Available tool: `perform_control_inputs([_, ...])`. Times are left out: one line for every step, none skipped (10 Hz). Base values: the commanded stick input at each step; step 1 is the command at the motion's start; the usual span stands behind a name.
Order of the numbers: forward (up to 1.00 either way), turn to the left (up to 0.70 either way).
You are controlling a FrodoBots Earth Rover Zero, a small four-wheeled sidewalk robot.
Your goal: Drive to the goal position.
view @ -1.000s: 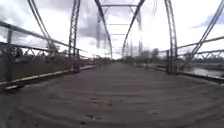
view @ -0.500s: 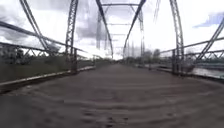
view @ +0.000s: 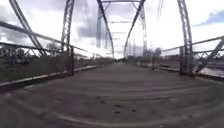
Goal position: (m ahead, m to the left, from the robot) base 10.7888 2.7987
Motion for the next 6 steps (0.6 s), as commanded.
perform_control_inputs([1.0, 0.0])
perform_control_inputs([1.0, 0.0])
perform_control_inputs([1.0, 0.0])
perform_control_inputs([1.0, 0.0])
perform_control_inputs([1.0, 0.0])
perform_control_inputs([1.0, 0.0])
